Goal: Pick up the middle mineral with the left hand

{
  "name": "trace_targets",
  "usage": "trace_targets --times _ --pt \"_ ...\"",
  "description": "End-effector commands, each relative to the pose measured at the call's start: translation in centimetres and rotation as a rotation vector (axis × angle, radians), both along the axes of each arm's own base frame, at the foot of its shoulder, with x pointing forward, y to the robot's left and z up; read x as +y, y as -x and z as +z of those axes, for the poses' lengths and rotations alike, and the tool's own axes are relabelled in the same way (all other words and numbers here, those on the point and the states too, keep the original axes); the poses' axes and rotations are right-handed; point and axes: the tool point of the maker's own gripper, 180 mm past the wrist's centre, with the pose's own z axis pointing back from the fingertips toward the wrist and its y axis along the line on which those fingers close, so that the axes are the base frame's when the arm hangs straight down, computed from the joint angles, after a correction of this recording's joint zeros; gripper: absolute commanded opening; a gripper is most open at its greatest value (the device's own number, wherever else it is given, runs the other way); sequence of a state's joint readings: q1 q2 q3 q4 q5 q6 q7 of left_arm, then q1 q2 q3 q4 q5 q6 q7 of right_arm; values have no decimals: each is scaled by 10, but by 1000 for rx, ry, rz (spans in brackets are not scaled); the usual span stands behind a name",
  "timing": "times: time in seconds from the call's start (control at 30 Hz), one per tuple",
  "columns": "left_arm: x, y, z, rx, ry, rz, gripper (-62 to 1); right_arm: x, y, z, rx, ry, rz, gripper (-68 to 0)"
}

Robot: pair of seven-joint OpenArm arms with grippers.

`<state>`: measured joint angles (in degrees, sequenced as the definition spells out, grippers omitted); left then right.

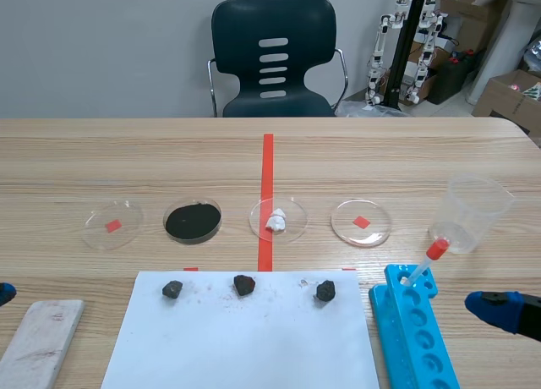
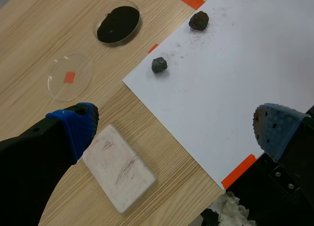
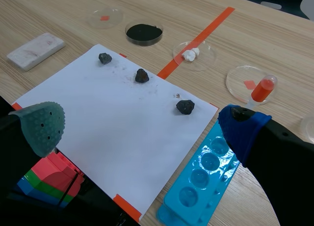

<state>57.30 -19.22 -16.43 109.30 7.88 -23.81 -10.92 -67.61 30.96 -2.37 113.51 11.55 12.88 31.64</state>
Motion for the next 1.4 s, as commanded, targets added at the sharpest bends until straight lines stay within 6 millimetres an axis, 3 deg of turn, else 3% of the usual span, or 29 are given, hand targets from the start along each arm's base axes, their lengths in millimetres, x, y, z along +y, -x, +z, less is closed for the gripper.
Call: trace_targets --times 0.0,1.37 --pt "-4 0 4 -9 26 -1 14 4 -5 11 -33 -26 3 4" --pt "-2 1 1 5 18 11 14 4 -5 11 -33 -26 3 4"
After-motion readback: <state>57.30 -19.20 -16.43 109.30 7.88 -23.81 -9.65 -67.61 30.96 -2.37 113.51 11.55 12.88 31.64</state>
